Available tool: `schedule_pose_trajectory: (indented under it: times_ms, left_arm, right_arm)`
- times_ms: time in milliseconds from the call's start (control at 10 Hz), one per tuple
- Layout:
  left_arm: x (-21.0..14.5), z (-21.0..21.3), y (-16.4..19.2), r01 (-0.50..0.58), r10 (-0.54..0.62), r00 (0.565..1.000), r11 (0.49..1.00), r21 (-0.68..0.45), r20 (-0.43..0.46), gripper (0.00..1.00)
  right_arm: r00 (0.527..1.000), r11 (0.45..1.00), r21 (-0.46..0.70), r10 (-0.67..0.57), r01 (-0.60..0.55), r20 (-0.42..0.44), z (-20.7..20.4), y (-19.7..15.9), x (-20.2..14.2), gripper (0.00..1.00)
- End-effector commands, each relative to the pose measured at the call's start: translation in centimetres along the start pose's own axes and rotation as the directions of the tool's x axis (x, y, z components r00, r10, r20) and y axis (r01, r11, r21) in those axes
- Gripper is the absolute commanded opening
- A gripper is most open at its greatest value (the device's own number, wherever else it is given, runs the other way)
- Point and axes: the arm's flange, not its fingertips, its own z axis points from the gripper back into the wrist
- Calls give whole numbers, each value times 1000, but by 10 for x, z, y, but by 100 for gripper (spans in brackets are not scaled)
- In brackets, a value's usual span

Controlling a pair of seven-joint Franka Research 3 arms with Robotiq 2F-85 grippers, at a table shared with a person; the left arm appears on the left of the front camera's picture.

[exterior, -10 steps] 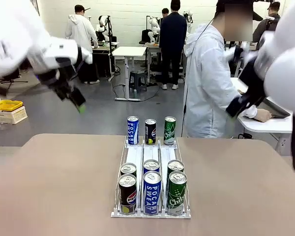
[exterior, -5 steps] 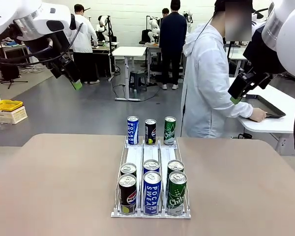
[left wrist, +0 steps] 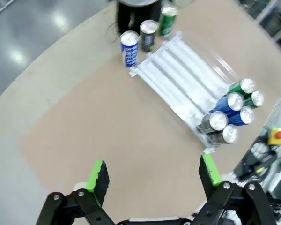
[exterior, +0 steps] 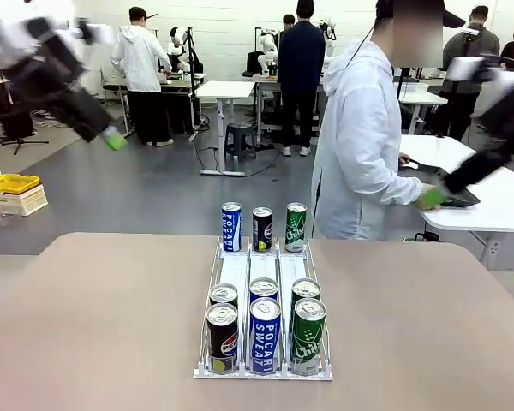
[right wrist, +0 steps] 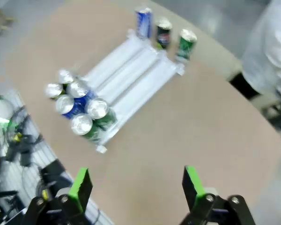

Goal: Retrieve and hand over the desired beverage to the person.
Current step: Pick up a can of the same type that the person held from the Automatic Can Dispenser.

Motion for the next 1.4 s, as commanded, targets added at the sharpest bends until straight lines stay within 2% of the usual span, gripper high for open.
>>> schedule_pose_trajectory:
  times_ms: [0,200,300,400,700,900,1000,1100,1300]
  left_arm:
    - [-44,32,42,-112,114,994,978,-175,-1,100]
    - [-87,47,83,-202,214,977,946,-254,19,100]
    - [-103,53,100,-223,245,968,937,-268,50,100]
    - [-115,64,108,-244,270,961,931,-272,64,100]
    - [-137,84,117,-302,336,940,900,-314,61,100]
    - [-156,106,108,-295,338,934,912,-284,117,100]
    - [-160,109,106,-294,336,935,914,-279,114,100]
    - [-163,111,110,-336,368,927,899,-282,67,100]
    - [-155,108,113,-312,349,932,909,-276,94,100]
  right_arm:
    - [983,937,337,-136,89,121,50,-37,-50,100]
    - [937,929,344,-236,140,257,76,-61,-89,100]
    - [920,934,326,-247,143,304,90,-65,-101,100]
    - [919,942,305,-241,143,313,100,-60,-109,100]
    - [922,943,246,-289,226,259,115,-62,-113,100]
    - [922,932,243,-321,268,215,112,-71,-111,100]
    - [921,929,247,-328,275,208,109,-74,-110,100]
    - [918,925,240,-344,295,199,105,-77,-107,100]
    - [923,939,227,-309,258,229,108,-71,-114,100]
